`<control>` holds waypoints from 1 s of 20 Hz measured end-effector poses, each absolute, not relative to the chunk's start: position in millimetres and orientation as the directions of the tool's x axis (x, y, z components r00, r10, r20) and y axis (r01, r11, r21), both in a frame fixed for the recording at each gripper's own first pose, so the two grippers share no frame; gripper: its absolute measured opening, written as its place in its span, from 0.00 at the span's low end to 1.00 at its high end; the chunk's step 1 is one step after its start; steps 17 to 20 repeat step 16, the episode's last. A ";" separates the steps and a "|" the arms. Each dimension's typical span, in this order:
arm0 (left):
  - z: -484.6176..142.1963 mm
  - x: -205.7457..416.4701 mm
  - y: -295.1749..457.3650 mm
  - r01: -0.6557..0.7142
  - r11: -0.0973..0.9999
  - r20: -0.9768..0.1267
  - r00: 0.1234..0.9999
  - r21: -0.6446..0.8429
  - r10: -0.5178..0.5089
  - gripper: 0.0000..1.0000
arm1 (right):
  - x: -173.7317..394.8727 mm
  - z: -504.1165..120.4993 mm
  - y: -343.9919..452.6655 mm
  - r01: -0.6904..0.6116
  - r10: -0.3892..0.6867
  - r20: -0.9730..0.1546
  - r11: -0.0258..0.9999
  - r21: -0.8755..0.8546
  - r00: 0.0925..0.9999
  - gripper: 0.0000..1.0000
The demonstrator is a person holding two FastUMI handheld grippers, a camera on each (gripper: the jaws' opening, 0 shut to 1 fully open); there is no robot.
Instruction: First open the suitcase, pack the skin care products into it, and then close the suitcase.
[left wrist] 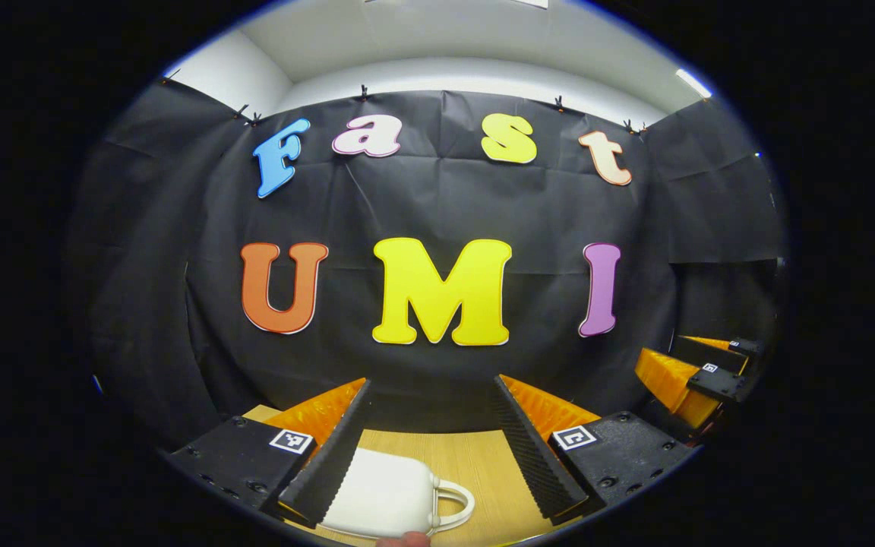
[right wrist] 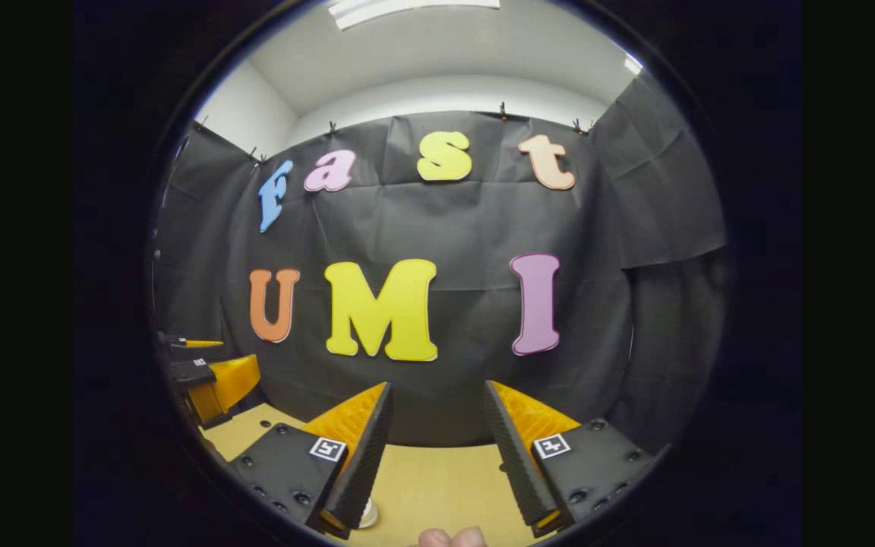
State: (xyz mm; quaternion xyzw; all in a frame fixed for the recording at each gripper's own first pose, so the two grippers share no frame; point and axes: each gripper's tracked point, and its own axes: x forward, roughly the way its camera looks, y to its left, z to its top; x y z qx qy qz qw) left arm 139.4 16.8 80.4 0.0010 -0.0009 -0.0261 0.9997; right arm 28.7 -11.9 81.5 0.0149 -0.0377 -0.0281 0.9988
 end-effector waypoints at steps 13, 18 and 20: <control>71.0 129.0 25.3 0.043 0.999 -0.042 0.998 -0.032 -0.045 0.99 | 30.1 71.3 11.6 0.042 -0.043 0.050 0.998 0.036 0.998 0.71; 67.6 131.9 29.7 0.043 0.999 -0.049 0.998 -0.028 -0.044 0.98 | 29.1 67.2 14.7 0.040 -0.041 0.039 0.999 0.033 0.998 0.72; 67.6 131.9 29.7 0.043 0.999 -0.049 0.998 -0.028 -0.044 0.98 | 29.1 67.2 14.7 0.040 -0.041 0.039 0.999 0.033 0.998 0.72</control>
